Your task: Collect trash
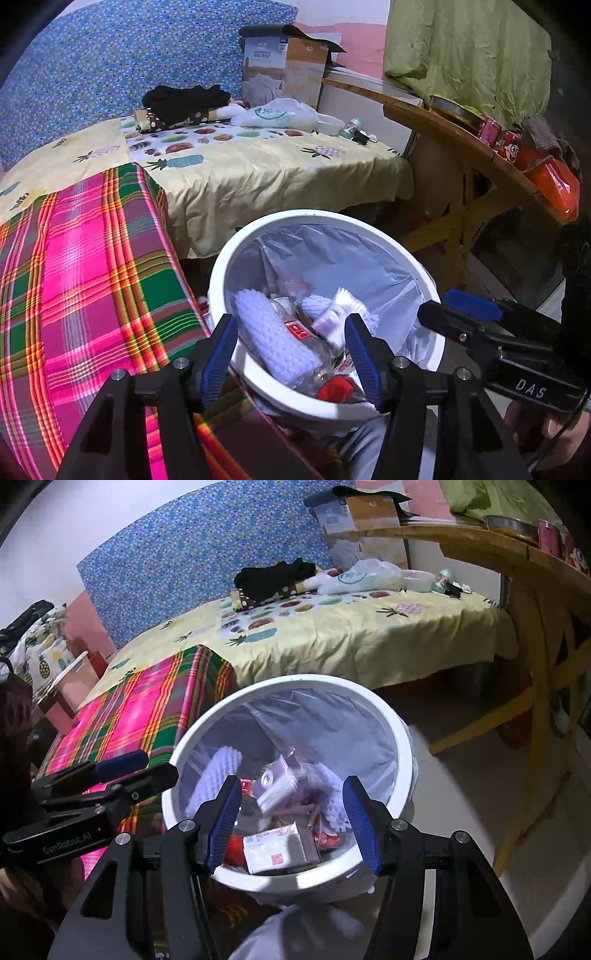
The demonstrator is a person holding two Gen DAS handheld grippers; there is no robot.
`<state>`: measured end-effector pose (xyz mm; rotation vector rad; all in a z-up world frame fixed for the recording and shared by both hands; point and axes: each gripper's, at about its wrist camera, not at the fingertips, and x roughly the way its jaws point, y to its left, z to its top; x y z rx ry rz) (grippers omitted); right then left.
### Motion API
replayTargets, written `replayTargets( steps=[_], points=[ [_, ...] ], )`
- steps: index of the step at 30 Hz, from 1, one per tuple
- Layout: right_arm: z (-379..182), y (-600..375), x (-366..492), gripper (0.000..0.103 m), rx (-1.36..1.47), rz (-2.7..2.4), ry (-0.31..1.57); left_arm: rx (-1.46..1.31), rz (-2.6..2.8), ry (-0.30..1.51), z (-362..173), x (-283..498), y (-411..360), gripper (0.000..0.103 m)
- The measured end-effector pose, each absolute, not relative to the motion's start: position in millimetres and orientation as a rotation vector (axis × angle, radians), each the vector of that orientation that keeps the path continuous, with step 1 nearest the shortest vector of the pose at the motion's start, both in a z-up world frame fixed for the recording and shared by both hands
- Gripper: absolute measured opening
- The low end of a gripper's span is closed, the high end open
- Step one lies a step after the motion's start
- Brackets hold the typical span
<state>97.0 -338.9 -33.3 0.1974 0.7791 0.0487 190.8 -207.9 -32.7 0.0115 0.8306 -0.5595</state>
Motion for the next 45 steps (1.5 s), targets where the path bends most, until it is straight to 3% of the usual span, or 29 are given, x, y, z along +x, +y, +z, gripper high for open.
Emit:
replayTargets(
  steps=[45],
  points=[
    [-11.0, -251.5, 37.6, 0.058, 0.034, 0.224, 0.734, -0.013, -0.297, 0.729, 1.6, 62.3, -103.2, 0.06]
  ],
)
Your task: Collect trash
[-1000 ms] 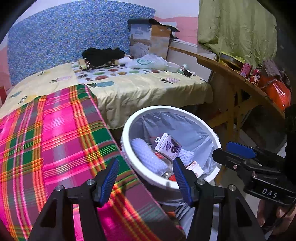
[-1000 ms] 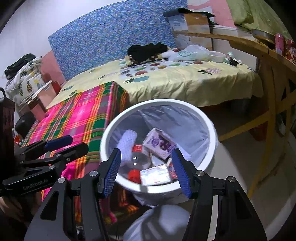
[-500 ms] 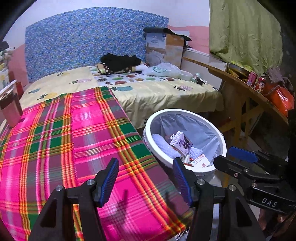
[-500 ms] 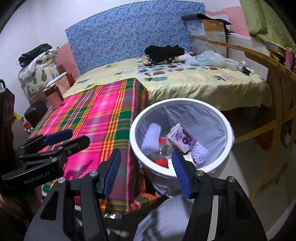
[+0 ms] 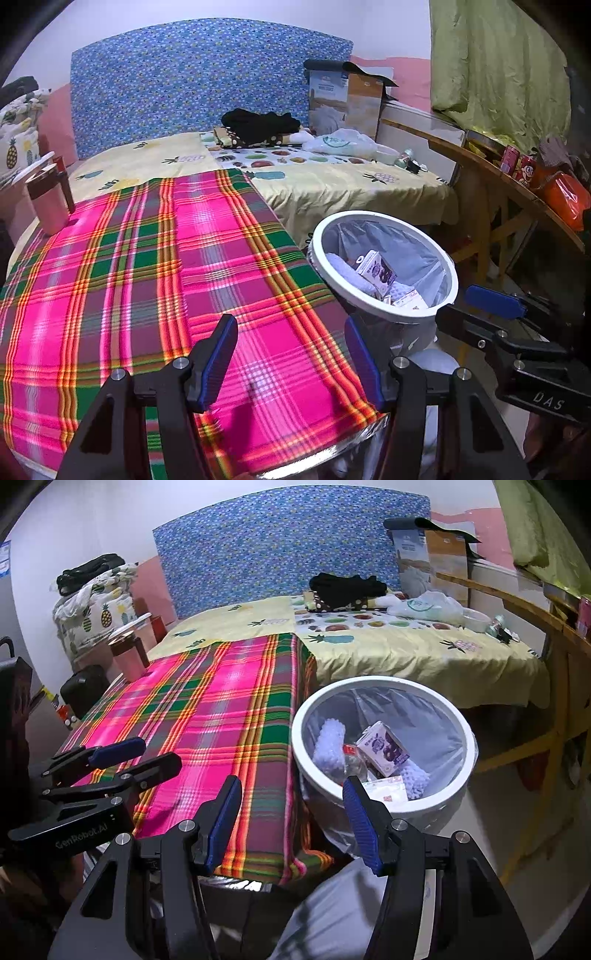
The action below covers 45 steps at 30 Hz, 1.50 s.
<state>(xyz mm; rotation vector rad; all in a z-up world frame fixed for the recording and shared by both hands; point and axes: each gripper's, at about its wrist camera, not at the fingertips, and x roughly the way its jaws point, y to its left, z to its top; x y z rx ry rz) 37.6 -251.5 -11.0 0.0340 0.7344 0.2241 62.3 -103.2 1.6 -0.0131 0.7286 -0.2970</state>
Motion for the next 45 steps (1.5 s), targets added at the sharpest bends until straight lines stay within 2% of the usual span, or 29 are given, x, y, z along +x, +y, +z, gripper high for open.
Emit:
replayTargets(
  steps=[19, 45],
  points=[
    [-13.8, -233.3, 22.3, 0.058, 0.014, 0.251, 0.737, -0.019, -0.223, 0.728, -3.3, 38.5, -75.3, 0.06],
    [-14.3, -229.8, 20.7, 0.058, 0.014, 0.262, 0.736, -0.01, -0.203, 0.722, -1.4, 36.1, -74.9, 0.06]
  ],
)
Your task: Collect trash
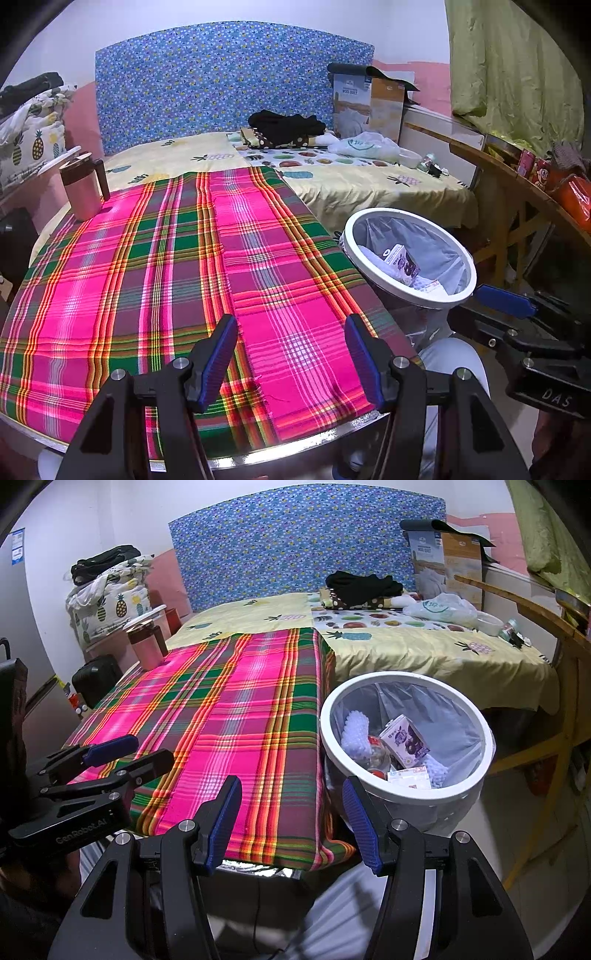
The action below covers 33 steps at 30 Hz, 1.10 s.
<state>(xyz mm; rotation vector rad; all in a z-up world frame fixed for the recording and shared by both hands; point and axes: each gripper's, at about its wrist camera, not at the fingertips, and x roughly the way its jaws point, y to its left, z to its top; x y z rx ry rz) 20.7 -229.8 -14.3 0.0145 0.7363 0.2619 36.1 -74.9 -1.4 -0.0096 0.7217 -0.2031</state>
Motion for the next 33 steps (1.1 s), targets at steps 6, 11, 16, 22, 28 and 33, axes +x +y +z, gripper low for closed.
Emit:
replayTargets(
  steps=[6, 11, 16, 22, 28, 33],
  points=[
    [-14.2, -229.7, 20.7, 0.058, 0.015, 0.262, 0.737, -0.015, -0.207, 0.724, -0.4, 35.8, -73.4, 0.06],
    [-14.1, -229.5, 20.8, 0.058, 0.014, 0.262, 0.738, -0.017, -0.207, 0.72, 0.1, 35.8, -71.2, 0.06],
    [-14.0, -229.4, 20.8, 0.058, 0.015, 0.262, 0.738, -0.031, -0.208, 0.721, 1.3, 37.3, -66.7, 0.06],
    [-13.9, -229.3, 20.9, 0.058, 0.015, 0.262, 0.739, -0.034, -0.207, 0.718, 1.1, 36.7, -65.9, 0.06],
    [-13.8, -229.5, 21.1, 0.058, 0.016, 0.261, 0.739, -0.034, -0.206, 0.72, 0.9, 36.7, -66.5, 0.06],
    [-13.7, -229.7, 21.2, 0.058, 0.016, 0.262, 0.739, -0.031, -0.2, 0.728, -0.5, 37.6, -66.3, 0.06]
  ],
)
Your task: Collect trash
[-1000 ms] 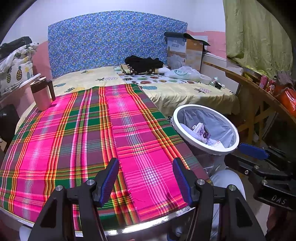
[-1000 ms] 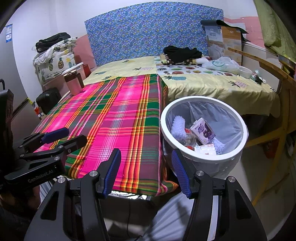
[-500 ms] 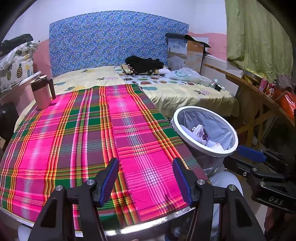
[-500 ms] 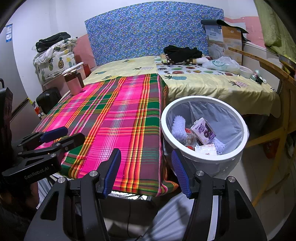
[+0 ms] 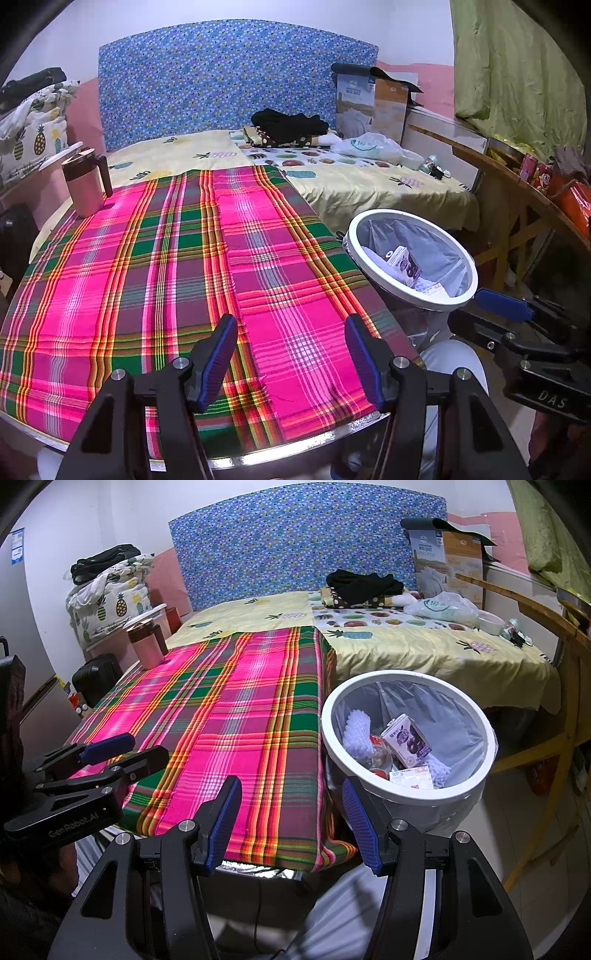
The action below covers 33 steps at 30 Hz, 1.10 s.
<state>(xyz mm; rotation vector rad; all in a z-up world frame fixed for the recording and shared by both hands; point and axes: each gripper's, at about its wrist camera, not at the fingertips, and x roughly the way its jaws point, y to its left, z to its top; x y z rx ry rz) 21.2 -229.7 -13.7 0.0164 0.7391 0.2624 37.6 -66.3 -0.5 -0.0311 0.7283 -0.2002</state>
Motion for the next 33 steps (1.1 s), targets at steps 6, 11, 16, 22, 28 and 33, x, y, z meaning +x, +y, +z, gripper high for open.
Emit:
replayTargets(
  steps=[6, 11, 16, 22, 28, 33],
  points=[
    [-13.8, -229.1, 21.0, 0.058, 0.017, 0.262, 0.74, -0.027, -0.196, 0.733, -1.8, 37.3, -66.8, 0.06],
    [-13.7, -229.2, 21.0, 0.058, 0.017, 0.262, 0.74, -0.02, -0.198, 0.74, -2.7, 38.4, -68.2, 0.06],
    [-13.8, -229.4, 21.2, 0.058, 0.017, 0.262, 0.74, -0.014, -0.198, 0.743, -3.4, 37.9, -69.6, 0.06],
    [-13.7, -229.5, 21.3, 0.058, 0.018, 0.262, 0.742, -0.011, -0.19, 0.748, -4.4, 38.5, -69.2, 0.06],
    [-13.8, -228.9, 20.8, 0.058, 0.019, 0.261, 0.742, -0.015, -0.187, 0.753, -5.2, 38.9, -67.8, 0.06],
    [-13.7, -229.1, 20.9, 0.058, 0.021, 0.26, 0.742, -0.018, -0.186, 0.751, -5.8, 38.6, -66.8, 0.06]
  ],
)
